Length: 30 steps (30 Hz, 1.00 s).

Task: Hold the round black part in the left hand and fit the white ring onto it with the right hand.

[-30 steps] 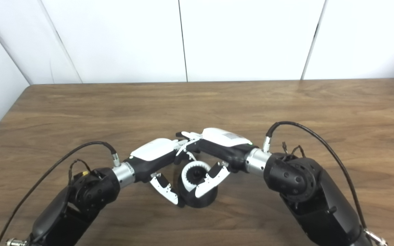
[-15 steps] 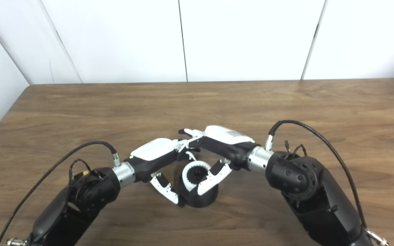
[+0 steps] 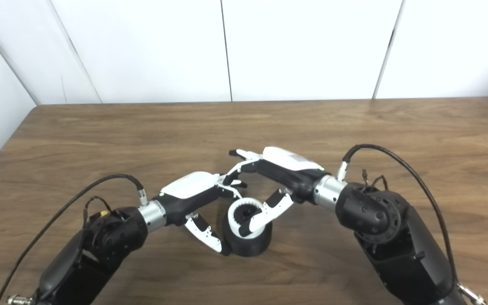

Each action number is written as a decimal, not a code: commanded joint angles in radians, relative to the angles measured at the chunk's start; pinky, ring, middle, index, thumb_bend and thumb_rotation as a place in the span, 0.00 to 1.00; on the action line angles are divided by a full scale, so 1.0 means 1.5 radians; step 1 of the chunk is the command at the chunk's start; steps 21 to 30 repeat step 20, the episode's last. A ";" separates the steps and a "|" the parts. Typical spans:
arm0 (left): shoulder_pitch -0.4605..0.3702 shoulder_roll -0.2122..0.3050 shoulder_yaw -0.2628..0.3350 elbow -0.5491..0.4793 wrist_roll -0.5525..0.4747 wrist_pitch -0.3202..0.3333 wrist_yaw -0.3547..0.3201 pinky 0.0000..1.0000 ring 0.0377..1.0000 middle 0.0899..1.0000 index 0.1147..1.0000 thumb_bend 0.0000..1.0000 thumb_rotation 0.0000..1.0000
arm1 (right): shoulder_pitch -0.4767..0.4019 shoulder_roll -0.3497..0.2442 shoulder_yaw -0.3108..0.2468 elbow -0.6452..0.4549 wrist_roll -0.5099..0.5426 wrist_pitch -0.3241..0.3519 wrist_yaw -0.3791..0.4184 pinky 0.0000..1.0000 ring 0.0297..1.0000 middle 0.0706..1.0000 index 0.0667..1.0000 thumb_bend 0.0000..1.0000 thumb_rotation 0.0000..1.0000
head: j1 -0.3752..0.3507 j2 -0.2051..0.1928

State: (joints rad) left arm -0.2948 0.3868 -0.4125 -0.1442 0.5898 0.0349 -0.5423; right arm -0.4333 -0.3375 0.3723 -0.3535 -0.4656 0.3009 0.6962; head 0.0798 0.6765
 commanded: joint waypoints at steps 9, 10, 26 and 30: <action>-0.011 0.028 0.028 -0.035 0.009 0.039 -0.016 1.00 1.00 0.95 0.87 1.00 0.34 | -0.020 -0.009 -0.045 -0.009 0.026 -0.001 -0.025 1.00 1.00 1.00 0.79 1.00 0.43 | 0.003 0.001; -0.011 0.029 0.030 -0.037 0.009 0.044 -0.018 1.00 1.00 0.95 0.87 1.00 0.34 | -0.020 -0.011 -0.048 -0.008 0.027 -0.002 -0.026 1.00 1.00 1.00 0.79 1.00 0.43 | 0.003 0.001; -0.014 0.058 0.042 -0.054 0.009 0.064 -0.039 1.00 1.00 0.97 0.96 1.00 0.36 | -0.017 -0.021 -0.073 0.009 0.031 -0.001 -0.046 0.99 1.00 1.00 0.79 1.00 0.43 | 0.004 0.002; -0.014 0.058 0.042 -0.054 0.009 0.064 -0.039 1.00 1.00 0.97 0.96 1.00 0.36 | -0.017 -0.021 -0.073 0.009 0.031 -0.001 -0.046 0.99 1.00 1.00 0.79 1.00 0.43 | 0.004 0.002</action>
